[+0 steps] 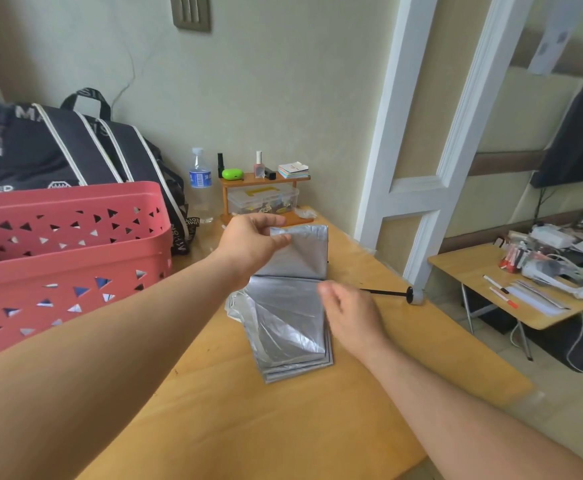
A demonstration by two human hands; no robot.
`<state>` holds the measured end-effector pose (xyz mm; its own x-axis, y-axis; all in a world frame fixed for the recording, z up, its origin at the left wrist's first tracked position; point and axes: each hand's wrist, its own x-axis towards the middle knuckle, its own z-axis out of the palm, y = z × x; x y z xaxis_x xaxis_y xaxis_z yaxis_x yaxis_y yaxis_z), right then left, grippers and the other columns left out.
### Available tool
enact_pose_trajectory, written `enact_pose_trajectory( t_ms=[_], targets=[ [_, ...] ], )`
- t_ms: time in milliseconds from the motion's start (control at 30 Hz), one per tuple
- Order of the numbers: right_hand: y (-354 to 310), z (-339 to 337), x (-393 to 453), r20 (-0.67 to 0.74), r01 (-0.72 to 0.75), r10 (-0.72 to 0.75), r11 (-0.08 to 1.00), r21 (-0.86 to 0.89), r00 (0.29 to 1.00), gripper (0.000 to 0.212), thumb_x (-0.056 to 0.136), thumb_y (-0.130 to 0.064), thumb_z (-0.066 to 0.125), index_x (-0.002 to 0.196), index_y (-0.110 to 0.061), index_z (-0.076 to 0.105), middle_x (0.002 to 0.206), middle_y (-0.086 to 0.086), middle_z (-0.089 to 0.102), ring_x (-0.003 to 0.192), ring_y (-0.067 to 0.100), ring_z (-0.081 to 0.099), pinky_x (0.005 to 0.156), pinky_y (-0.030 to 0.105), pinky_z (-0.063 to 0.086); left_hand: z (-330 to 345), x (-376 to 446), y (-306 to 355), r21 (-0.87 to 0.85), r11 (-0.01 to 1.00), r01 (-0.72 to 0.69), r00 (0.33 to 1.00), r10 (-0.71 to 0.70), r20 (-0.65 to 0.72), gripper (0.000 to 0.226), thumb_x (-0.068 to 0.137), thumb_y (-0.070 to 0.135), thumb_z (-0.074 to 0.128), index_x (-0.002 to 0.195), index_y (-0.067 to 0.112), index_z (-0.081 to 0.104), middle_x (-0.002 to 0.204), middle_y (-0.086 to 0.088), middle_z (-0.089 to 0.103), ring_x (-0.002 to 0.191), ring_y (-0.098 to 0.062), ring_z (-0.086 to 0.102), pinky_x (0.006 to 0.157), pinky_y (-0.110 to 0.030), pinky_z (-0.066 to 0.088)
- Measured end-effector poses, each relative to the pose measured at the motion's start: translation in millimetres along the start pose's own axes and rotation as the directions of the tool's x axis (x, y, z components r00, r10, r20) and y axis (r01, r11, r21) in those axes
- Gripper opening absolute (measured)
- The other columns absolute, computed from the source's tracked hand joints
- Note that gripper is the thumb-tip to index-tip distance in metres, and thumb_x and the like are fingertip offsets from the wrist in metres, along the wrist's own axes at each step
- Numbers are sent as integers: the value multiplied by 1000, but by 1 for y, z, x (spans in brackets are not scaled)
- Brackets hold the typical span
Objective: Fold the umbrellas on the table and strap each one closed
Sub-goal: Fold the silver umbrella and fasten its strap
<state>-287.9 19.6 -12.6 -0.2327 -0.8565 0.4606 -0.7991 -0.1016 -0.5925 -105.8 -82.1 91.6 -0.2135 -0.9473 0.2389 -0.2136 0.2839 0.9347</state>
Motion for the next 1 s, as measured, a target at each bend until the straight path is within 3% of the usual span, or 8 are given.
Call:
enact_pose_trajectory(
  t_ms=[33,100,233,433,633,800,900,1000],
  targets=[
    [-4,-7,11,-73,-64,67,997,48,995,31,106,-38,48,96,-21,71,82,-7,69,76,12,63,70,34,49,0,-1,-1,-2,1000,2,1000,-2,-4,30,87,19,85,115,23,77,79,2,44,67,-12,44,70,-24,44],
    [-15,-24,35,-154,-115,133,986,117,979,19,101,-25,58,117,-28,66,93,-9,65,80,13,62,73,31,51,-2,-4,-1,-3,1000,1,1000,-1,1,30,87,18,85,115,23,76,76,3,42,65,-12,44,67,-24,45],
    [-36,-44,70,-69,-68,74,994,81,995,51,90,-21,72,135,-38,56,106,-10,50,83,4,54,81,22,47,-3,-11,2,14,999,-39,999,39,17,28,87,17,85,114,22,77,72,5,39,60,-10,41,63,-23,43],
    [-45,-57,79,-3,23,-23,997,-74,1000,16,87,-22,81,84,-34,71,93,-9,54,91,13,56,82,27,43,-11,-23,-5,21,997,-70,997,70,33,27,83,18,89,106,27,79,79,8,61,68,-3,56,69,-18,49],
    [-49,-53,64,-11,40,-40,998,-39,999,26,88,-17,79,78,-33,62,96,-13,52,86,12,55,81,28,43,-14,-34,-17,29,996,-84,996,83,18,42,82,18,89,119,29,75,87,8,58,76,-5,56,83,-23,56],
    [-48,-54,62,-18,-2,2,1000,16,1000,29,91,-7,72,76,-31,62,82,-9,64,72,5,56,69,24,42,-14,-37,-18,104,990,-91,995,94,-21,23,79,19,92,95,30,79,86,6,69,76,-7,63,85,-31,60],
    [-48,-57,58,-19,47,-46,999,18,999,23,93,-8,70,99,-30,66,84,-9,64,76,5,56,72,24,44,-15,-39,-20,139,986,-87,995,93,-39,14,81,23,90,84,30,78,78,7,69,69,-7,60,74,-30,57],
    [-47,-56,53,69,149,-144,986,-70,987,37,93,-14,73,127,-28,68,102,-9,55,98,13,50,93,25,41,-14,-42,-20,183,978,-104,991,117,-61,13,82,28,88,78,32,76,77,10,59,69,-7,54,67,-25,46]
  ],
)
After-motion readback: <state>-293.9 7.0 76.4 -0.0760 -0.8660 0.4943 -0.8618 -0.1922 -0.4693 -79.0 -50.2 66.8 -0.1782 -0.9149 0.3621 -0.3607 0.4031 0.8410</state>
